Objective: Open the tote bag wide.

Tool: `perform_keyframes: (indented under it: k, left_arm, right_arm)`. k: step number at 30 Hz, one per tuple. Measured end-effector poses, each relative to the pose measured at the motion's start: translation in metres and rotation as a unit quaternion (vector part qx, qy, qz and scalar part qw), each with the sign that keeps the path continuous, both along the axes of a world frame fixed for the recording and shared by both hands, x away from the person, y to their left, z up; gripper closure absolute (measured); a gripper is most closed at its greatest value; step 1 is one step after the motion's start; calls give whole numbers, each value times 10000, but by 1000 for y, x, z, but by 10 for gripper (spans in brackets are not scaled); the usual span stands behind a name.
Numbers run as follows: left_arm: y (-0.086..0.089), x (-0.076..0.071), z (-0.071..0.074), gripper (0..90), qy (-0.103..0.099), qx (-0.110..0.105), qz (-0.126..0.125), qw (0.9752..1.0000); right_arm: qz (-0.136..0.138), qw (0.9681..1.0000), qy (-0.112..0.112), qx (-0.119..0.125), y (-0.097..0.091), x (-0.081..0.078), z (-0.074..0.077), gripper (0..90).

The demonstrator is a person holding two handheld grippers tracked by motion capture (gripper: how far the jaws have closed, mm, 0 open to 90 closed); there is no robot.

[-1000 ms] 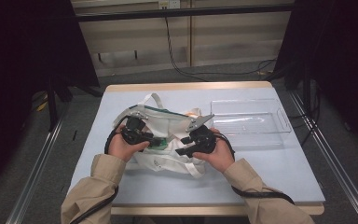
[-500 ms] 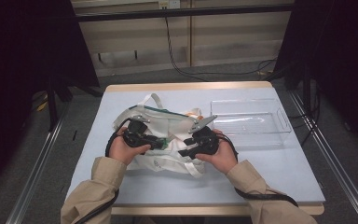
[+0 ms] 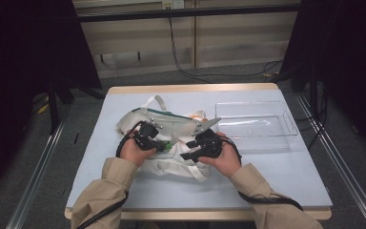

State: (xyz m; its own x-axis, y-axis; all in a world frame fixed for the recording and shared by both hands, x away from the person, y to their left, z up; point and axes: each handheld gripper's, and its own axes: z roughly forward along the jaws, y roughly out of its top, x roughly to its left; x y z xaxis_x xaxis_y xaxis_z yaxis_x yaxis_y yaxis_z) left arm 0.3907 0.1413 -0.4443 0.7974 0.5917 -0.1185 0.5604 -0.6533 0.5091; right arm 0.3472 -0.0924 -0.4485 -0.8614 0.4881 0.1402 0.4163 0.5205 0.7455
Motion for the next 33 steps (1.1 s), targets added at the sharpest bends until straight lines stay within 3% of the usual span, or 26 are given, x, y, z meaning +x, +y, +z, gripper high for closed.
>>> perform_keyframes:
  k: [3, 5, 8, 10, 11, 12, 14, 16, 18, 20, 22, 24, 25, 28, 29, 30, 33]
  left_arm:
    - [1, 2, 5, 900, 27, -66, 87, 9999]
    - [4, 3, 11, 900, 121, -268, 149, 9995]
    - [9, 5, 19, 900, 146, -503, 257, 9983]
    - [10, 5, 26, 900, 98, -506, 224, 9984]
    - [10, 5, 28, 900, 100, -655, 301, 9973]
    - [10, 4, 34, 900, 100, -1002, 444, 9939]
    - [8, 4, 45, 900, 10, -1053, 467, 9933]
    - [4, 6, 51, 900, -23, -912, 320, 9953]
    - [1, 7, 51, 900, 33, -714, 96, 9974]
    - [2, 7, 46, 900, 59, -644, -9, 9979]
    - [2, 5, 37, 900, 94, -783, 36, 9969]
    - [1, 1, 28, 807, 50, -809, 91, 9967]
    - [3, 2, 26, 787, 15, -516, -200, 9985]
    - [1, -2, 17, 697, 42, -312, -293, 9991]
    - [0, -3, 13, 686, -17, -125, -291, 9995]
    - [-1, -3, 9, 674, 87, 40, -403, 9991]
    - [-3, -5, 2, 687, 37, 84, -383, 9992]
  right_arm:
    - [57, 10000, -5, 12, 5, -1, -1, 466]
    - [90, 10000, 24, 30, 8, -1, -3, 471]
    - [225, 9997, 81, -60, 15, -2, -8, 489]
    - [326, 9992, 24, -213, 18, -2, -12, 525]
    - [358, 9991, 62, -217, 20, -2, -13, 548]
    - [399, 9989, 48, -222, 20, -2, -14, 561]
    - [453, 9985, 4, -307, 22, -2, -15, 598]
    - [499, 9983, -2, -304, 23, -2, -15, 622]
    - [477, 9985, 2, -274, 23, -2, -14, 625]
    - [407, 9989, 17, -229, 21, -3, -12, 654]
    - [412, 9989, -5, -203, 19, -3, -12, 661]
    - [374, 9991, 11, -181, 18, -3, -13, 674]
    - [393, 9991, 14, -180, 17, -3, -12, 675]
    - [375, 9991, 47, -176, 16, -3, -13, 677]
    - [342, 9993, 78, -154, 17, -3, -12, 677]
    - [354, 9992, 42, -154, 17, -2, -12, 677]
    - [329, 9994, 23, -140, 18, -2, -12, 673]
